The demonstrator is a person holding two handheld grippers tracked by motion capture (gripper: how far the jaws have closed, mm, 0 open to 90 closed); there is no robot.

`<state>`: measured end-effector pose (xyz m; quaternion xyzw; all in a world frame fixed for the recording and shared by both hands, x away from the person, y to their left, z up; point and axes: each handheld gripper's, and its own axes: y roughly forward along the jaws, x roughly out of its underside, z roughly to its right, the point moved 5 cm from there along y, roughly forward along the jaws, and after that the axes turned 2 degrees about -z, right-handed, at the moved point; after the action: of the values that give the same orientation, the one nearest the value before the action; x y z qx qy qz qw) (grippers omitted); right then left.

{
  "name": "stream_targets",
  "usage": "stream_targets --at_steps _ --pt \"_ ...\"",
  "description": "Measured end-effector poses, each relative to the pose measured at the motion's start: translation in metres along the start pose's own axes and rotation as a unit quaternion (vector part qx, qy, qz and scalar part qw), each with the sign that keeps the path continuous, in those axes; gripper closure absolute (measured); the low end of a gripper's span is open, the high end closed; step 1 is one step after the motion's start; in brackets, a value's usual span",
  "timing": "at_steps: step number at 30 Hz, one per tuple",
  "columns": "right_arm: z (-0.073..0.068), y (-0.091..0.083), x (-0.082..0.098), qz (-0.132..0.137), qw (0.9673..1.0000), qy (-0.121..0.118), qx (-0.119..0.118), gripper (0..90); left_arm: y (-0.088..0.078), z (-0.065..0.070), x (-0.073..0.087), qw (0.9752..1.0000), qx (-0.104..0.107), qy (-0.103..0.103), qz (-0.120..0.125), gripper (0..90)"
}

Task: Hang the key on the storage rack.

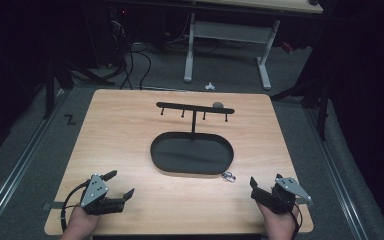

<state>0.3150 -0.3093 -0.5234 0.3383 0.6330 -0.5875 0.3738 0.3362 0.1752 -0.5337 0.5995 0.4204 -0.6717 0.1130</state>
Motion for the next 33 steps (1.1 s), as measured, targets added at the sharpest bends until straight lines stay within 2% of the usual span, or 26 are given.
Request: stream_targets --at_steps 3,6,16,19,23,27,31,33 --pt "0.000 0.000 0.001 0.001 1.0000 -0.007 0.005 6.3 0.000 0.001 -0.001 1.0000 -0.001 0.002 0.001 15.2" --pt "-0.001 -0.001 0.004 0.000 0.9999 -0.012 -0.012 14.9 0.002 0.002 -0.001 1.0000 -0.001 0.005 -0.001 15.2" --pt "-0.002 -0.001 0.005 -0.007 0.9996 -0.019 -0.021 14.6 0.004 0.004 -0.001 1.0000 0.006 0.007 -0.002 15.2" --pt "-0.006 0.003 0.008 -0.031 0.9985 -0.015 -0.043 15.4 0.003 0.004 -0.001 0.9999 0.007 0.008 0.000 15.2" --pt "-0.011 0.004 0.009 -0.038 0.9969 -0.028 -0.063 20.4 0.003 0.004 -0.001 0.9999 0.008 0.008 0.000 15.2" --pt "-0.012 0.002 0.005 -0.032 0.9969 -0.018 -0.070 22.4 0.004 0.005 -0.002 0.9999 0.010 0.010 -0.002 15.2" --pt "-0.010 0.002 0.003 -0.050 0.9964 0.014 -0.067 20.8 0.003 0.006 -0.002 0.9998 0.013 0.012 0.000 15.2" --pt "-0.011 -0.001 -0.003 -0.054 0.9957 0.010 -0.074 22.7 0.003 0.006 -0.002 0.9998 0.014 0.013 0.000 15.2"
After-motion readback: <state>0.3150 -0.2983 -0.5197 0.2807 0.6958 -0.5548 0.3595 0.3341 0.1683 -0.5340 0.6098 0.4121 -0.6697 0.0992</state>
